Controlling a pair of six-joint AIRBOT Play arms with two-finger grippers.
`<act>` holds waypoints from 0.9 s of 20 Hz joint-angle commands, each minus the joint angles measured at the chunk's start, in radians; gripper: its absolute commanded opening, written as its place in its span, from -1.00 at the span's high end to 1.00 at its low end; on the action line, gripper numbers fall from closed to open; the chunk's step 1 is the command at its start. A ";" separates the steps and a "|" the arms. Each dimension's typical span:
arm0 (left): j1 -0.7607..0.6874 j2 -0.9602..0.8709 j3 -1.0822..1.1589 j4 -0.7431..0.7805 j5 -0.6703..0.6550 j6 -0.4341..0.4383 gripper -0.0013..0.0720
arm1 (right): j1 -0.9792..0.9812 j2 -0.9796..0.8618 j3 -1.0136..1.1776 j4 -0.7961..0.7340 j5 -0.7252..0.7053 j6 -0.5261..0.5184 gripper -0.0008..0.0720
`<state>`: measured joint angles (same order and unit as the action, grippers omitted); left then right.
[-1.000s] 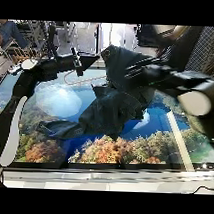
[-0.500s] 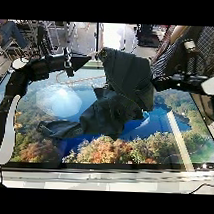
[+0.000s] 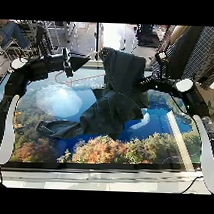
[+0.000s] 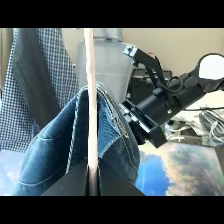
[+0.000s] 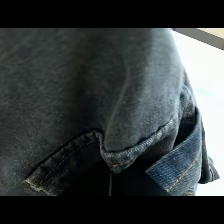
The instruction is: Fold the clothes and pants, and hang the long-sleeved shirts on hangers.
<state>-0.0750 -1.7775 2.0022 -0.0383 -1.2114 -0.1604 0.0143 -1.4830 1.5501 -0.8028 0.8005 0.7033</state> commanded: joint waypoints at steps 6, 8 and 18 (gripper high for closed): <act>-0.031 0.000 0.000 0.000 0.211 0.013 0.90 | 0.006 0.170 0.001 -0.259 0.200 0.266 0.87; -0.037 0.000 0.000 0.000 0.225 0.012 0.90 | 0.006 0.191 -0.003 -0.343 0.267 0.372 0.87; -0.038 0.000 0.000 0.000 0.293 0.021 0.91 | 0.092 0.307 -0.109 -0.443 0.373 0.622 0.87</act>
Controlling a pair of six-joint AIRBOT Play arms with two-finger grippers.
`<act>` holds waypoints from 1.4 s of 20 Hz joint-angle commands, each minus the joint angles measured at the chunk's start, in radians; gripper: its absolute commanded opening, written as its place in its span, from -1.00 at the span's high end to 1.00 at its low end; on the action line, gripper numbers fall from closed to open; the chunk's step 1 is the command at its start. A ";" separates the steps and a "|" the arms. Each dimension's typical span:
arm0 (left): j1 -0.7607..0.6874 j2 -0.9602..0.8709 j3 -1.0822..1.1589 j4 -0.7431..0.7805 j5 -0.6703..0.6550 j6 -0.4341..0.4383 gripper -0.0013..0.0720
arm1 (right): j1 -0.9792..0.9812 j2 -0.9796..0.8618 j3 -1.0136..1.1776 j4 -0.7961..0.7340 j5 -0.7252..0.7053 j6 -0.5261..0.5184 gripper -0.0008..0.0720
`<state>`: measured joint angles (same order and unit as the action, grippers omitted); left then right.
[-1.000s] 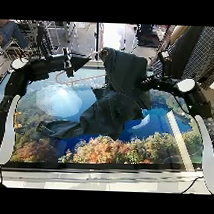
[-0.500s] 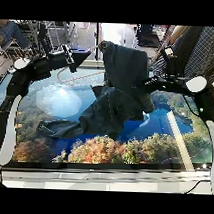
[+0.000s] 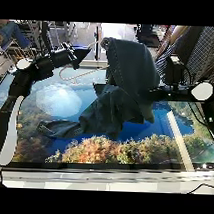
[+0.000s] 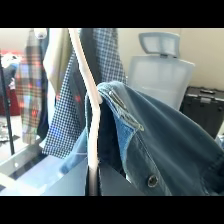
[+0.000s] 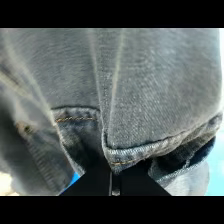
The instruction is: Fold the clothes and pants, and hang the long-sleeved shirts on hangers.
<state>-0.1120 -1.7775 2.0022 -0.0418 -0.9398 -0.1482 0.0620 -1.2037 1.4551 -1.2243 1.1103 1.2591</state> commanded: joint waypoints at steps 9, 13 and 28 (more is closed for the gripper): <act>0.000 0.000 0.000 0.003 -0.027 0.027 0.90 | 0.249 0.035 -0.013 -0.085 0.174 0.096 0.53; 0.010 0.000 0.000 0.003 -0.152 0.064 0.90 | 0.249 0.084 0.065 -0.135 0.209 -0.111 -0.34; -0.011 -0.066 0.000 0.008 -0.512 0.060 0.90 | 0.249 -0.012 0.252 -0.097 0.021 -0.469 -0.76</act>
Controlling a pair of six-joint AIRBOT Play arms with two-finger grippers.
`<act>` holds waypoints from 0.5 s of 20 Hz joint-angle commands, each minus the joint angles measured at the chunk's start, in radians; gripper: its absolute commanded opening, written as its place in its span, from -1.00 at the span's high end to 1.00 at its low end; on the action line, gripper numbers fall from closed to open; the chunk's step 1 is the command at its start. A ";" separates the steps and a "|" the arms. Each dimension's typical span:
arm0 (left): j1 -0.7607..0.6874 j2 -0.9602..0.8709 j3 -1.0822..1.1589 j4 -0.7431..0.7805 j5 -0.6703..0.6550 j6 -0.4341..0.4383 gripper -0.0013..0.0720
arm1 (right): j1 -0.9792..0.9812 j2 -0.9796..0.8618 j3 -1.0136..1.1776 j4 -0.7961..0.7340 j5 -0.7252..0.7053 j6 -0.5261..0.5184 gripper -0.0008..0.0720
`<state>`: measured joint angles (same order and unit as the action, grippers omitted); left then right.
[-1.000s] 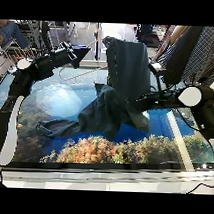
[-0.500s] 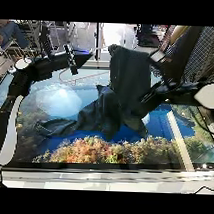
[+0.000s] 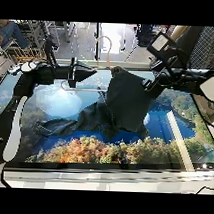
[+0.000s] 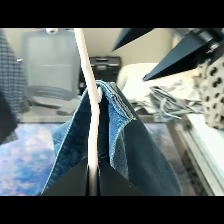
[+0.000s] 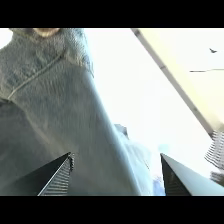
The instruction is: Fold the clothes and pants, and hang the long-sleeved shirts on hangers.
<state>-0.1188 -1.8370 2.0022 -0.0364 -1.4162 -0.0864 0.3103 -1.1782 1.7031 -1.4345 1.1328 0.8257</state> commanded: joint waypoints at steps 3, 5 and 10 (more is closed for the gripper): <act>-0.006 -0.013 0.000 0.002 -0.008 -0.002 0.90 | 0.001 -0.048 0.004 0.145 -0.065 0.127 -0.75; -0.006 -0.013 0.000 0.000 0.045 -0.002 0.90 | 0.001 -0.040 0.003 0.096 -0.082 0.354 -0.67; -0.006 -0.013 0.000 0.001 0.079 -0.003 0.90 | 0.012 -0.039 0.004 0.270 -0.084 0.163 -0.66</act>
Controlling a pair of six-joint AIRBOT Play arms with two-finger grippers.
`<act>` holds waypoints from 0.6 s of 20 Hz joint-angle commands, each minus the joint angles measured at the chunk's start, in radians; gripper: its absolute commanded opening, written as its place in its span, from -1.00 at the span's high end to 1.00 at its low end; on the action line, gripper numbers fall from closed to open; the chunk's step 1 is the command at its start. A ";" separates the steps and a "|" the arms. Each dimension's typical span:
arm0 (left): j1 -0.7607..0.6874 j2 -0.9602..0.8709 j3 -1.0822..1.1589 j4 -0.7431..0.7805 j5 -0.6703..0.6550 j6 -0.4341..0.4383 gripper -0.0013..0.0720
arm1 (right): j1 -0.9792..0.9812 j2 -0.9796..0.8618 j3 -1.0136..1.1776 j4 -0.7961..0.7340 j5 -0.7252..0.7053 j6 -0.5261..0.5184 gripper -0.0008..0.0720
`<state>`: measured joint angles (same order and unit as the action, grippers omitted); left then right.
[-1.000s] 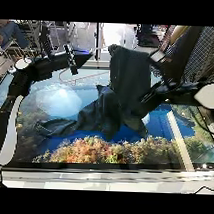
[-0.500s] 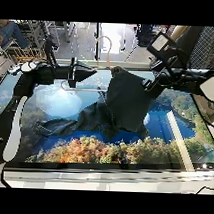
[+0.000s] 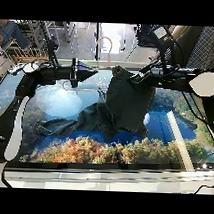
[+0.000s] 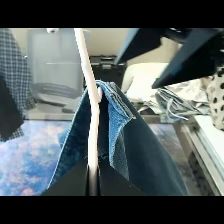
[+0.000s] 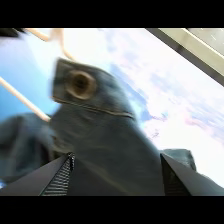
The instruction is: Fold the clothes and pants, and hang the long-sleeved shirts on hangers.
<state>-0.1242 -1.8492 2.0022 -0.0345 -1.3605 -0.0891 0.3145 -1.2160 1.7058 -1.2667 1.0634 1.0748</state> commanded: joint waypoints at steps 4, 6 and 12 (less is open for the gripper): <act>-0.001 0.000 0.000 -0.004 0.058 -0.040 0.90 | 0.116 -0.023 0.001 -0.046 -0.097 -0.161 -0.64; -0.001 0.000 0.000 -0.004 0.059 -0.041 0.90 | 0.154 -0.050 0.001 -0.162 -0.154 -0.162 -0.64; -0.001 -0.001 0.000 -0.004 0.060 -0.041 0.90 | 0.175 -0.151 0.001 -0.231 -0.293 -0.178 -0.57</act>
<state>-0.1246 -1.8492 2.0022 -0.0376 -1.3037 -0.1276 0.4721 -1.3251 1.7058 -1.4387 0.8791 0.9062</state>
